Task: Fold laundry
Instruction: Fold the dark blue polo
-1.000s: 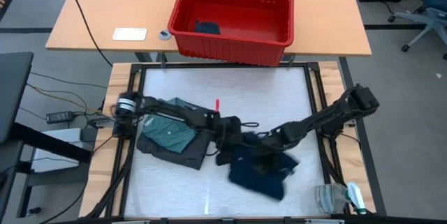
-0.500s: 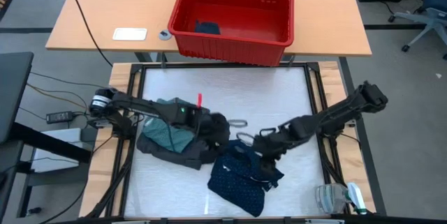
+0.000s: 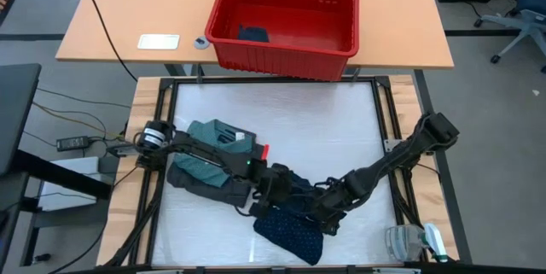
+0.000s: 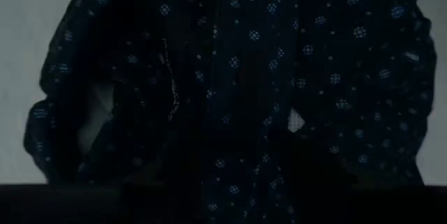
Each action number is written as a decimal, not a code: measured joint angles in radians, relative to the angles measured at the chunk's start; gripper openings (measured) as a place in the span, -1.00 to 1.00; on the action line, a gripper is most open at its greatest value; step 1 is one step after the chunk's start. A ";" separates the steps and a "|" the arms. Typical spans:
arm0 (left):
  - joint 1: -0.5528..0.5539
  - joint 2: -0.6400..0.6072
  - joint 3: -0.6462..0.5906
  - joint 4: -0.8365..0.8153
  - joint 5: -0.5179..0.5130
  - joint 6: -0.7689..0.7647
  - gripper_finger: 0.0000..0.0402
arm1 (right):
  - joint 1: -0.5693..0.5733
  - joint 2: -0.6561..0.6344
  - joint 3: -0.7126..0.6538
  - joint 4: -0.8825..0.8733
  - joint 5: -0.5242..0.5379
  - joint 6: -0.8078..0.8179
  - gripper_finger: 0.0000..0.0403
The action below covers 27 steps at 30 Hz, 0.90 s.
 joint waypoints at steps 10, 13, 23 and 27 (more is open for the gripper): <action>0.026 -0.079 0.050 0.009 -0.096 -0.034 -0.93 | -0.003 -0.063 0.004 -0.106 0.007 0.172 -0.91; 0.059 -0.099 0.088 0.019 -0.097 -0.032 -0.93 | -0.021 -0.144 0.005 -0.217 0.085 0.178 -0.93; 0.286 -0.061 0.135 0.087 -0.177 -0.051 -0.92 | -0.295 -0.282 -0.120 -0.409 0.287 -0.128 -0.89; 0.413 -0.012 0.134 0.074 -0.222 -0.213 -0.81 | -0.488 -0.292 -0.234 -0.355 0.304 -0.252 -0.67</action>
